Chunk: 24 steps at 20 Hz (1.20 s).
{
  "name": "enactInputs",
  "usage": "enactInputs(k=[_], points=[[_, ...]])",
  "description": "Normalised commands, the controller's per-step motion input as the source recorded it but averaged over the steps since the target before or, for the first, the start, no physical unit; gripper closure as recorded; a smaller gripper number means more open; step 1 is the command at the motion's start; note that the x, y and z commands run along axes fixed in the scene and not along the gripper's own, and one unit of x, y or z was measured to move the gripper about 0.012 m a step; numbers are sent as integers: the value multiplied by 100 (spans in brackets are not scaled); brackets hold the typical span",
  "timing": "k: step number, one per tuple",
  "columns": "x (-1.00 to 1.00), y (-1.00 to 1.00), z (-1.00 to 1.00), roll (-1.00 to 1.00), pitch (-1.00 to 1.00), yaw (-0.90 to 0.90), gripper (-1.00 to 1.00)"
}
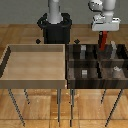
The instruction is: Place the box of cereal into the appropriate compartment.
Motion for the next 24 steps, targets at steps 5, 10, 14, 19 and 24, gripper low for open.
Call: enactInputs(k=[5, 10, 14, 19, 24], points=[[0, 100, 0, 0, 0, 0, 100], [-20, 60, 0, 0, 0, 0, 100], [0, 0, -75, 0, 0, 0, 100], [0, 0, -100, 0, 0, 0, 100], [0, 0, -60, 0, 0, 0, -100]])
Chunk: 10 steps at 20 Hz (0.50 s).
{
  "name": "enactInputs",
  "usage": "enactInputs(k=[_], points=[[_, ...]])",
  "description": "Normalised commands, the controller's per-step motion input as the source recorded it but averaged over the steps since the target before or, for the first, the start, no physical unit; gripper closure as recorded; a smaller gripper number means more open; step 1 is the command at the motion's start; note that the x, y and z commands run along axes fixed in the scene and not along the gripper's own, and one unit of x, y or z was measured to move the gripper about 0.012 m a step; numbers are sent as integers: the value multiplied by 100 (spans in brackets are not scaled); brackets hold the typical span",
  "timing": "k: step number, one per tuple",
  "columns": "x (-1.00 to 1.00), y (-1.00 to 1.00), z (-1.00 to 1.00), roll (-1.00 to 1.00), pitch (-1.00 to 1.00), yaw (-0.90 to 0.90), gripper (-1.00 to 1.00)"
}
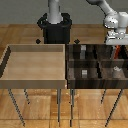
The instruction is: Place the box of cereal into the appropriate compartment.
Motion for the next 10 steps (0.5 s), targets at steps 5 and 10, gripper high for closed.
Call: enactInputs(k=[5, 10], points=[[0, 0, 0, 0, 0, 0, -100], [0, 0, 0, 0, 0, 0, -100]])
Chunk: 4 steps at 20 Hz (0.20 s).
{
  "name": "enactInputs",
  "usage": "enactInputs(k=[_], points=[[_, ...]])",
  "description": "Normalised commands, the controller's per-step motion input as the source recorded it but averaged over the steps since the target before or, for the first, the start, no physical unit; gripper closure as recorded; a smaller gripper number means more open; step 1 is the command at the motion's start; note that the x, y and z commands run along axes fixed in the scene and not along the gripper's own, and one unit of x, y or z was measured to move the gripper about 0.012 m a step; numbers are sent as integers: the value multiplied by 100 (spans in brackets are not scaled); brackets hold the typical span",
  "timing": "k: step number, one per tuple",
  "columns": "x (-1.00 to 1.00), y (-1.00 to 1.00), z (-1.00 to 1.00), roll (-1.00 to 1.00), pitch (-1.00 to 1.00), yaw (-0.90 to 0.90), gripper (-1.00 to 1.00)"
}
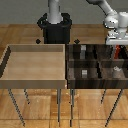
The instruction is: Place the box of cereal into the appropriate compartment.
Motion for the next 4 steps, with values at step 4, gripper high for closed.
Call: enactInputs(k=[4], points=[[0, 0, 0, 0, 0, 0, -100]])
